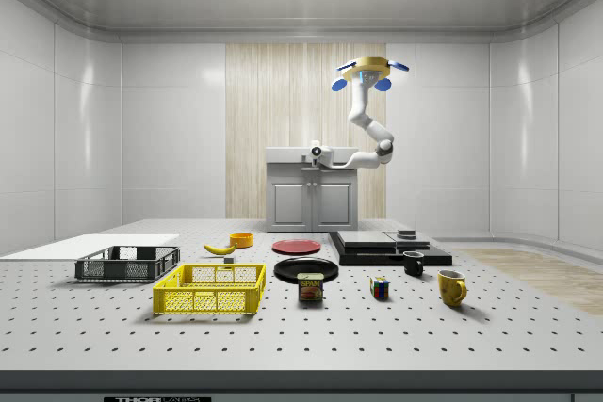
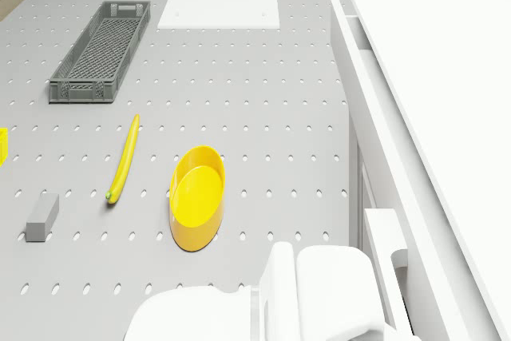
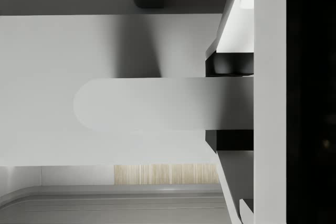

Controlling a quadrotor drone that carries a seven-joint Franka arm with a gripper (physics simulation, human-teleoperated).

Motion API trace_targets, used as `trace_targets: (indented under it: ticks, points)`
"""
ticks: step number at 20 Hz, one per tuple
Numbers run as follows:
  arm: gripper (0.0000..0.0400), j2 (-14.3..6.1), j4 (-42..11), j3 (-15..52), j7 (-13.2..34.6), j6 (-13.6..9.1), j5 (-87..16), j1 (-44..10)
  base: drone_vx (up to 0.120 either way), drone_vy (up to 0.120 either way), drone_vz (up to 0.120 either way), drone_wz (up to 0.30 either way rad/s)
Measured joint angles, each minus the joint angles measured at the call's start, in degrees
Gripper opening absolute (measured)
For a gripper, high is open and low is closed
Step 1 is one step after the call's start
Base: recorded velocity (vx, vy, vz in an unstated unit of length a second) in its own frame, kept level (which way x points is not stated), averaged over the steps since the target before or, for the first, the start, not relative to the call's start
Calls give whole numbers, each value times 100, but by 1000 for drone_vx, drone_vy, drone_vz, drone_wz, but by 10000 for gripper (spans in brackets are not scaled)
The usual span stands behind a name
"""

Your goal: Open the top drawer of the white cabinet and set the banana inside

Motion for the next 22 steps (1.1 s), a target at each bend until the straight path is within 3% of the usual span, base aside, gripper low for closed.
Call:
trace_targets:
  ticks: [12, 13, 17, 22]
  points:
    - [123, -130, 100, -467, -22, -346, -476, -63, 0, 0, 0, 0]
    - [150, -149, 114, -508, 126, -360, -564, -58, 0, 0, 0, 0]
    - [122, -219, 134, -628, 171, -360, -656, 10, 0, 0, 0, 0]
    - [129, -267, 182, -793, 163, -451, -817, 25, 0, 0, 0, 0]
